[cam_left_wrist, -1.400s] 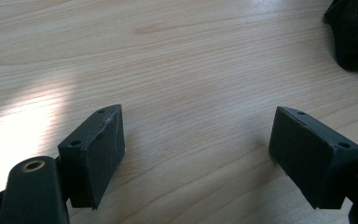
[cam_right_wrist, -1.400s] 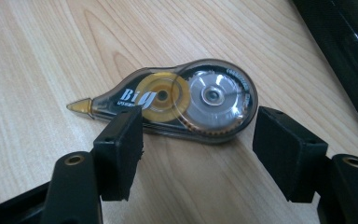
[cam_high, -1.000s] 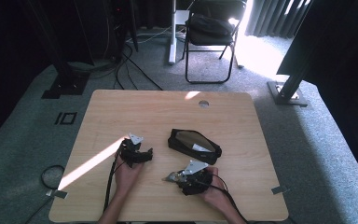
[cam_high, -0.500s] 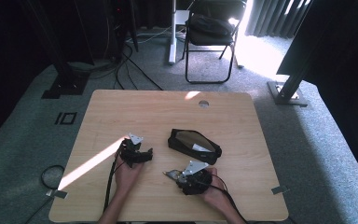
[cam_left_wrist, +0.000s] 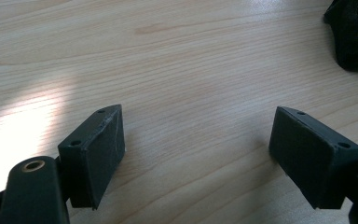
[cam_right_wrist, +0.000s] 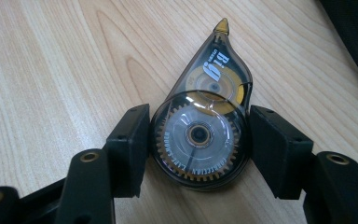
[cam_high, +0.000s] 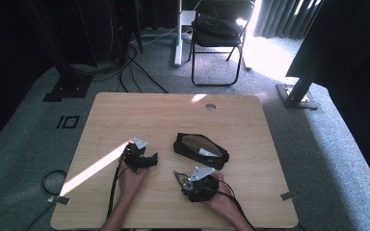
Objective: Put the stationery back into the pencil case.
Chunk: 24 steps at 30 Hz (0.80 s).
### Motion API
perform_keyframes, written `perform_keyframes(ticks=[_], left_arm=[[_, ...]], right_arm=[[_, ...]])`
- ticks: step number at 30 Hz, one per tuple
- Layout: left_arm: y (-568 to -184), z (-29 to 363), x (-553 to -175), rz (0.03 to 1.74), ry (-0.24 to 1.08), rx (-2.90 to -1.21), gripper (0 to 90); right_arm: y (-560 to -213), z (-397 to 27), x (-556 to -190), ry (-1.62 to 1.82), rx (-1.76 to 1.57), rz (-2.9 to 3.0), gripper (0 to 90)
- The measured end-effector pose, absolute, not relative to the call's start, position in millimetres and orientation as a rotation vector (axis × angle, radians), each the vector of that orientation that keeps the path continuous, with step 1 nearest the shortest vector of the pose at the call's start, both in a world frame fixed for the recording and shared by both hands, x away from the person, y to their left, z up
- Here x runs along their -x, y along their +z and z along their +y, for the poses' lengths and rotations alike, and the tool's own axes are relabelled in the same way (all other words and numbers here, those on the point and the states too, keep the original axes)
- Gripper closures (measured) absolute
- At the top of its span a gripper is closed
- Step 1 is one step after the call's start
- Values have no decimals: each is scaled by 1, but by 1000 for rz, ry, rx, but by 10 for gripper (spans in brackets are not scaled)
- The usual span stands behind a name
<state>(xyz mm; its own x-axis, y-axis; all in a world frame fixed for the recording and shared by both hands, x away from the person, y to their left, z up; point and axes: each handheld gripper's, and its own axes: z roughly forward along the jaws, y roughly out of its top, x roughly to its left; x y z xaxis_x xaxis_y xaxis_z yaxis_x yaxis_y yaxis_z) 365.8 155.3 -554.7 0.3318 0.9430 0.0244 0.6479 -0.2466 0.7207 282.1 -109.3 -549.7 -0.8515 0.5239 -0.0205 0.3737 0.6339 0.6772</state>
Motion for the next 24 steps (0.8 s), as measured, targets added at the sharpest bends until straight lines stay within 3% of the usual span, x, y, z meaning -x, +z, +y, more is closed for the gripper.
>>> perform_keyframes(ticks=[24], left_arm=[[-555, 155, -366, 1392, 622, -1987, 185]], right_arm=[[-547, -110, -283, 1008, -754, 2605, 413]])
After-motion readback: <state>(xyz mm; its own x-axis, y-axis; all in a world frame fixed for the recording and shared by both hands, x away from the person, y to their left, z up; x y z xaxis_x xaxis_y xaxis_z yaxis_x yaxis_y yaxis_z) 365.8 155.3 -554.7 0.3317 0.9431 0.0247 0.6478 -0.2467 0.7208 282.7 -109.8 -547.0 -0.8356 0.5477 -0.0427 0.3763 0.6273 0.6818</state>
